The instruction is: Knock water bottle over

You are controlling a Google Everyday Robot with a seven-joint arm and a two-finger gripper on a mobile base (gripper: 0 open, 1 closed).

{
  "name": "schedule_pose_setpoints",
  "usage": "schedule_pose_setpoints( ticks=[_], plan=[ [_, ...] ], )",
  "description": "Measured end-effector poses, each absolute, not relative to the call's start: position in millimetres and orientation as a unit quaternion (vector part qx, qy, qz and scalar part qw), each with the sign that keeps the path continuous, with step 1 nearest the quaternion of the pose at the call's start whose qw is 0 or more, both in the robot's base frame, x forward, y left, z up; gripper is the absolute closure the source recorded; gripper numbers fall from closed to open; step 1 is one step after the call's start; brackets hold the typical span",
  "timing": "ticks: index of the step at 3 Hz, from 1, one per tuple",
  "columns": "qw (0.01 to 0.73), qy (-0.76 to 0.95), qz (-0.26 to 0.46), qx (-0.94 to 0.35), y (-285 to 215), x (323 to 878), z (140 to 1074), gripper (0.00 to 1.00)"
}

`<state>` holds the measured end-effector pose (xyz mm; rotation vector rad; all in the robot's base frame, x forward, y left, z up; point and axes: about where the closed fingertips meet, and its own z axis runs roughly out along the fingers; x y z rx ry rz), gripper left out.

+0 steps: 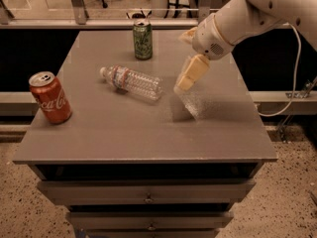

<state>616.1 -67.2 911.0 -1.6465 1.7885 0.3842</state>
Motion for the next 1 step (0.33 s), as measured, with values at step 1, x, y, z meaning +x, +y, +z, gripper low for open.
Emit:
schedule_pose_setpoints(
  ticks=[1],
  plan=[
    [0.339, 0.686, 0.142, -0.628, -79.9, 617.4, 922.3, 0.00]
  ],
)
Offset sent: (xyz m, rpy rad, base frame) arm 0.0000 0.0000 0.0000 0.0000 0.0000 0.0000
